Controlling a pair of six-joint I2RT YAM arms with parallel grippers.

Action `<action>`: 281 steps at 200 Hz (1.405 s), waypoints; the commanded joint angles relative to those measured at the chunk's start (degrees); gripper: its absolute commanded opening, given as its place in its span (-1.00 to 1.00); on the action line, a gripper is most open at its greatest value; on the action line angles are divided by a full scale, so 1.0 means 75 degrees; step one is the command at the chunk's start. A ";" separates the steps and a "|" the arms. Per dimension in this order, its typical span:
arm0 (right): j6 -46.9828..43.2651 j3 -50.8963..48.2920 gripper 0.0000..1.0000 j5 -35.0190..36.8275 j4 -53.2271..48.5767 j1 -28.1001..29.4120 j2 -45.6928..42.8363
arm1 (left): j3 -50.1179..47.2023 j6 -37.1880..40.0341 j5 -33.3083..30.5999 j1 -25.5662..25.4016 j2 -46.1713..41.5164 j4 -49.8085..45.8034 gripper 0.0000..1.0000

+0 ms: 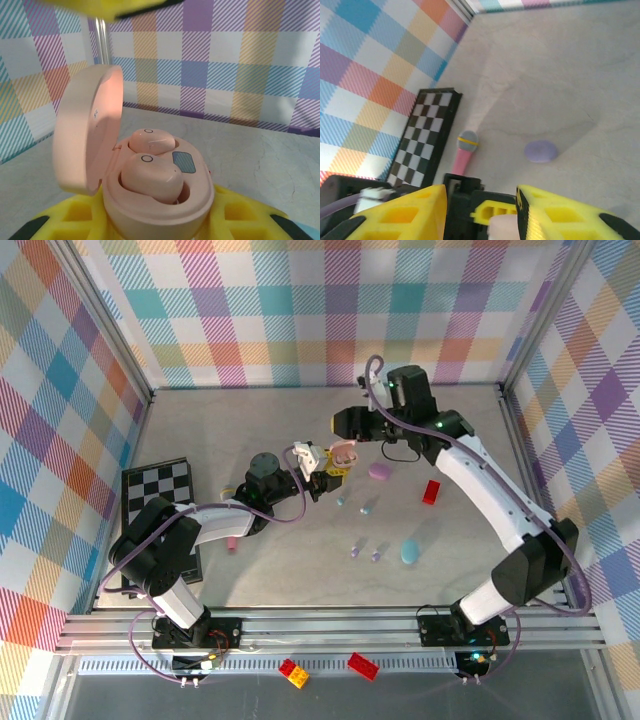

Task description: Insert the wireless bluetooth earbuds into the charging case

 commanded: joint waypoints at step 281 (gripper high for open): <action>0.4564 -0.3879 -0.38 -0.4099 0.4964 -0.1035 -0.0958 | -0.0162 -0.1088 0.0378 -0.0111 -0.0547 0.1254 -0.39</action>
